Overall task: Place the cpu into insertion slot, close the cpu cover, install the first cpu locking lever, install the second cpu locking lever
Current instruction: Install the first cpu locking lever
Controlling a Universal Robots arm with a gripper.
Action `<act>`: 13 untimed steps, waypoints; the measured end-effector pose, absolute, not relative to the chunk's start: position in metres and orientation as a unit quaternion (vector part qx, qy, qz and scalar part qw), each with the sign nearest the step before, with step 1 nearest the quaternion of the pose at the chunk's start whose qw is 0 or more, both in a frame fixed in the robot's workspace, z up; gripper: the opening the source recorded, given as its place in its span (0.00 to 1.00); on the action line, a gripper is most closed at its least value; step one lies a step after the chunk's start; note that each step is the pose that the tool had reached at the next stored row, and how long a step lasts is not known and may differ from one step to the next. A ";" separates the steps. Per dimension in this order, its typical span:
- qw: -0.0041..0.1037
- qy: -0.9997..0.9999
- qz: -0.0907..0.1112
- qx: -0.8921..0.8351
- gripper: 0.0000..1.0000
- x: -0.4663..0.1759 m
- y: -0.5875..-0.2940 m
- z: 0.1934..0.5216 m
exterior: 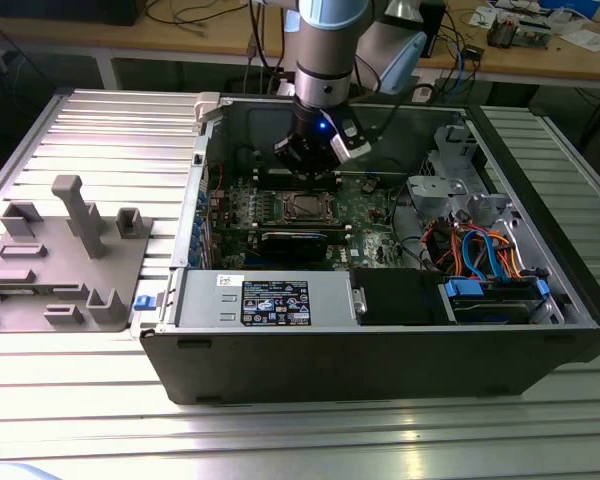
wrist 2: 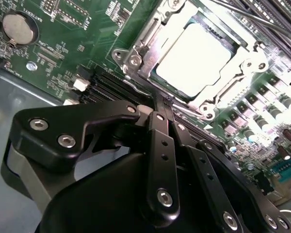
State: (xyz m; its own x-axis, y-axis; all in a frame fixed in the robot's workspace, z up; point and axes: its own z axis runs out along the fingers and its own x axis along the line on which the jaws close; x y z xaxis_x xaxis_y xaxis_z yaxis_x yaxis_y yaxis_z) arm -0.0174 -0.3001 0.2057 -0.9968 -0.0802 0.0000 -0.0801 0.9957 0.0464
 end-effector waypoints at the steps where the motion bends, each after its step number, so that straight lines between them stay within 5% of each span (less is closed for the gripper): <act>1: 0.001 -0.999 -0.023 0.040 0.11 -0.017 -0.300 0.205; 13: 0.001 -0.999 -0.023 0.041 0.11 -0.013 -0.305 0.204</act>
